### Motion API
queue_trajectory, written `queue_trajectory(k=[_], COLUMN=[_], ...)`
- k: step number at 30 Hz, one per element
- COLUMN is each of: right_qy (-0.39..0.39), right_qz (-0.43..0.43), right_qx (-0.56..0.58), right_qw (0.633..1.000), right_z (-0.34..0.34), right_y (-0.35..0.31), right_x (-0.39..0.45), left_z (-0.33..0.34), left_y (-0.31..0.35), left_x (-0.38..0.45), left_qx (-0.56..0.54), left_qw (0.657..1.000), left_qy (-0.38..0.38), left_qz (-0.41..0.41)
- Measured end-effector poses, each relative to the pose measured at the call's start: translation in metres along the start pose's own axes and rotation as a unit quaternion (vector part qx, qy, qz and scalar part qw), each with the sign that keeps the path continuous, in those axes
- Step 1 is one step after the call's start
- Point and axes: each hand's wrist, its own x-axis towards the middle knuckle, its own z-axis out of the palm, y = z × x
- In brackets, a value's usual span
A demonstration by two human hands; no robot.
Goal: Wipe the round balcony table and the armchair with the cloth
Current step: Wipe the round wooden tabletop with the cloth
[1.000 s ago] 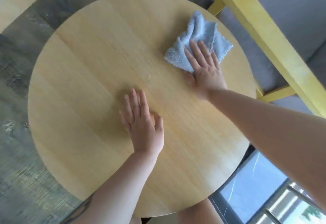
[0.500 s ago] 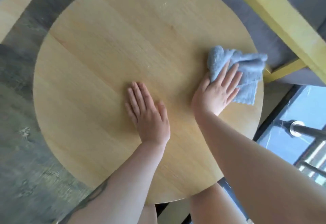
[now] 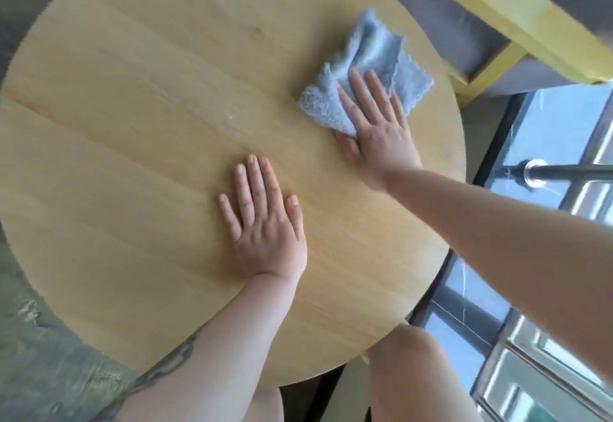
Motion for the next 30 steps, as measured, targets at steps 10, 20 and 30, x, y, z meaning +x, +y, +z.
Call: queue_trajectory(k=[10,20,30], right_qy=[0.025,0.005,-0.028], right_qz=[0.083,-0.002,-0.073], right_qx=[0.015,0.037,0.03], right_qw=[0.996,0.999,0.996], right_z=[0.029,0.037,0.046], right_y=[-0.011,-0.021,-0.023], right_x=[-0.072,-0.109,-0.154], left_z=[0.002,0.003,0.002], left_y=[0.001,0.001,-0.015], left_x=[-0.001,-0.002,-0.051], left_qx=[0.003,-0.013,0.0], left_qw=[1.0,0.998,0.996], left_qy=[0.018,0.054,0.04], left_qz=[0.002,0.003,0.08])
